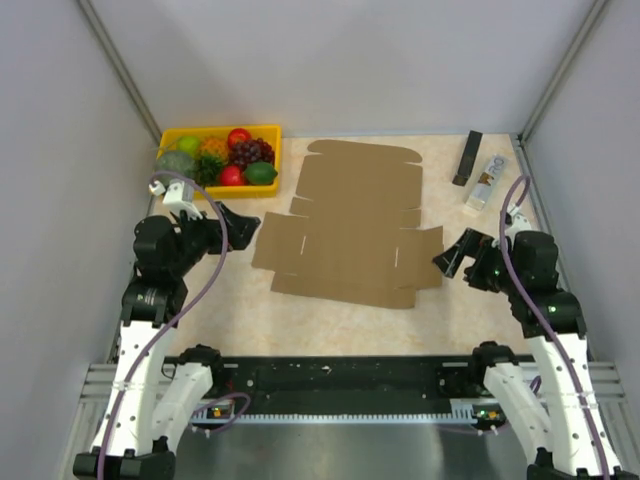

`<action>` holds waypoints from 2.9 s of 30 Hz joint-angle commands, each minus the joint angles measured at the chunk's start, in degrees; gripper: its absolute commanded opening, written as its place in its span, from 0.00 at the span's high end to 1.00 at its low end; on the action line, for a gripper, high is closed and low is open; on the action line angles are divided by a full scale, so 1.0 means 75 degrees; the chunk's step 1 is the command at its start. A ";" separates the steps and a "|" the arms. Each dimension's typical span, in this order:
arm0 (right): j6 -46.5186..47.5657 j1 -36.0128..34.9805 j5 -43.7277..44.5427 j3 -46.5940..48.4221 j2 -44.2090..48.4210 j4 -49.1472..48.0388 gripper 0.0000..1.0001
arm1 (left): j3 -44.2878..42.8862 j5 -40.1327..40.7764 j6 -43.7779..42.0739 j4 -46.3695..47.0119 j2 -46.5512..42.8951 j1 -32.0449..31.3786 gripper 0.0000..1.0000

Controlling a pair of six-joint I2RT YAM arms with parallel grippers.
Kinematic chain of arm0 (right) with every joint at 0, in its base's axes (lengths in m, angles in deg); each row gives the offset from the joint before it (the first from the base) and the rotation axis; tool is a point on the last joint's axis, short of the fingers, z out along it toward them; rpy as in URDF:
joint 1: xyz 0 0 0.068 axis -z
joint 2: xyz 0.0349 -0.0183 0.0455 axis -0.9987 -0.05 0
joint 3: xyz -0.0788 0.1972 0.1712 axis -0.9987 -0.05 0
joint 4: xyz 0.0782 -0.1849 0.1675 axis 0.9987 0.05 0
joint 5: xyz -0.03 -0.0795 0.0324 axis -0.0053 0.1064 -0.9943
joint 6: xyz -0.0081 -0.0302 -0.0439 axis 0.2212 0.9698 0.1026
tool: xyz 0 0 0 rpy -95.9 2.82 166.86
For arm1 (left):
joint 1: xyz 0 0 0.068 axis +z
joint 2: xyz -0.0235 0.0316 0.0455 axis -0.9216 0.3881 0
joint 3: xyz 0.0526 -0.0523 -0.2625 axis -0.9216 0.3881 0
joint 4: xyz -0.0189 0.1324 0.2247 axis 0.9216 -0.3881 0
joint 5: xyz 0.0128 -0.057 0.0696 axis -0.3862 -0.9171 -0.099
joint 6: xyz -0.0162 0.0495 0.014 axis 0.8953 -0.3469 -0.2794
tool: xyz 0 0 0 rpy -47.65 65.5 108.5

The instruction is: Fold the paper box

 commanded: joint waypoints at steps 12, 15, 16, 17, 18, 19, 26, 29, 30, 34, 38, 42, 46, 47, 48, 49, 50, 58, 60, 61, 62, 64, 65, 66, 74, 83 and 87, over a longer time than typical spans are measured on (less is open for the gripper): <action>-0.0976 -0.0252 -0.1270 -0.1485 -0.3200 -0.1904 0.17 | 0.0918 -0.2482 0.0917 0.1404 0.0636 -0.0787 0.04; -0.1411 -0.0580 -0.1375 -0.2153 -0.3622 -0.2702 0.30 | 0.0919 -0.1616 0.0601 0.1265 0.0742 -0.1900 0.05; -0.1517 -0.0813 -0.1259 -0.2433 -0.3692 -0.3123 0.30 | 0.0896 -0.1277 0.0565 0.1241 0.0800 -0.2158 0.05; -0.1622 -0.0896 -0.1177 -0.2552 -0.3798 -0.3336 0.31 | 0.0884 -0.1170 0.0541 0.1241 0.0940 -0.2566 0.06; -0.1797 -0.0967 -0.1130 -0.2669 -0.3857 -0.3535 0.32 | 0.0872 -0.1053 0.0506 0.1229 0.1034 -0.2721 0.07; -0.1880 -0.1002 -0.1118 -0.2844 -0.3915 -0.3943 0.33 | 0.0860 -0.0970 0.0518 0.1264 0.1128 -0.2850 0.08; -0.2139 -0.1190 -0.0708 -0.3256 -0.3963 -0.4954 0.54 | 0.0521 0.0504 0.0237 0.0693 0.1935 -0.3168 0.13; -0.2127 -0.1214 -0.0696 -0.3361 -0.3904 -0.5165 0.67 | 0.0111 0.1572 0.0131 0.0316 0.2299 -0.3156 0.13; -0.2127 -0.1225 -0.0719 -0.3373 -0.3881 -0.5259 0.72 | -0.0040 0.1817 0.0119 0.0268 0.2370 -0.3133 0.11; -0.1963 -0.1214 -0.0708 -0.3385 -0.3647 -0.5295 0.80 | -0.0241 0.1727 0.0224 0.0525 0.2628 -0.3109 0.05; -0.1823 -0.1225 -0.0614 -0.3408 -0.3564 -0.5365 0.82 | -0.0405 0.1154 0.0213 0.0783 0.2921 -0.3109 0.05; -0.1799 -0.1214 -0.0847 -0.3502 -0.3670 -0.5704 0.80 | -0.0452 0.0367 0.0131 0.0971 0.3097 -0.3144 0.08; -0.1799 -0.1225 -0.0836 -0.3607 -0.3845 -0.5962 0.80 | -0.0358 0.0635 0.0084 0.0901 0.3051 -0.3144 0.11; -0.1811 -0.1214 -0.0859 -0.3619 -0.3915 -0.6114 0.81 | -0.0358 0.0822 0.0084 0.0820 0.3016 -0.3145 0.11; -0.1799 -0.1214 -0.0953 -0.3642 -0.4032 -0.6150 0.83 | -0.0335 0.0835 0.0363 0.0830 0.2992 -0.3098 0.11; -0.1811 -0.1214 -0.1000 -0.3712 -0.4091 -0.6452 0.87 | -0.0289 0.0731 0.0563 0.0889 0.2957 -0.3016 0.11; -0.1845 -0.1214 -0.0989 -0.3748 -0.4138 -0.6629 0.97 | -0.0184 0.0417 0.0715 0.1342 0.2876 -0.2772 0.11; -0.1472 -0.1225 -0.0134 -0.2987 -0.3156 -0.4712 1.00 | -0.0265 0.1632 0.0927 0.0726 0.2874 -0.2243 0.11; -0.1366 -0.1214 0.0031 -0.2742 -0.2500 -0.4312 1.00 | 0.0014 0.1400 0.1418 0.0842 0.2956 -0.1647 0.08; -0.1354 -0.1225 0.0043 -0.2671 -0.2301 -0.3997 1.00 | 0.0191 0.0632 0.1606 0.1260 0.3108 -0.1076 0.07; -0.1319 -0.1225 -0.0039 -0.2612 -0.1997 -0.3878 1.00 | 0.0378 0.0288 0.1956 0.1543 0.3190 -0.0827 0.07; -0.1319 -0.1214 -0.0156 -0.2494 -0.1854 -0.3644 1.00 | 0.0859 -0.0310 0.2134 0.2303 0.3540 -0.0451 0.07; -0.1318 -0.1214 -0.0307 -0.2459 -0.1807 -0.3573 1.00 | 0.0942 -0.0336 0.2274 0.2458 0.3670 -0.0449 0.07; -0.1307 -0.1202 -0.0332 -0.2366 -0.1795 -0.3503 1.00 | 0.1058 -0.0406 0.2299 0.2564 0.3822 -0.0449 0.08; -0.0523 -0.1179 0.1691 -0.1452 -0.1689 -0.1875 1.00 | 0.0651 -0.0396 0.1457 0.2110 0.4409 -0.0953 0.13; 0.0249 -0.1167 0.3824 -0.0046 -0.2600 -0.1357 1.00 | 0.0020 -0.0301 0.1045 0.2108 0.5041 -0.1363 0.18; 0.0860 -0.1027 0.4506 0.0435 -0.3387 -0.1555 1.00 | -0.0814 -0.0571 0.1115 0.2120 0.5977 -0.1632 0.23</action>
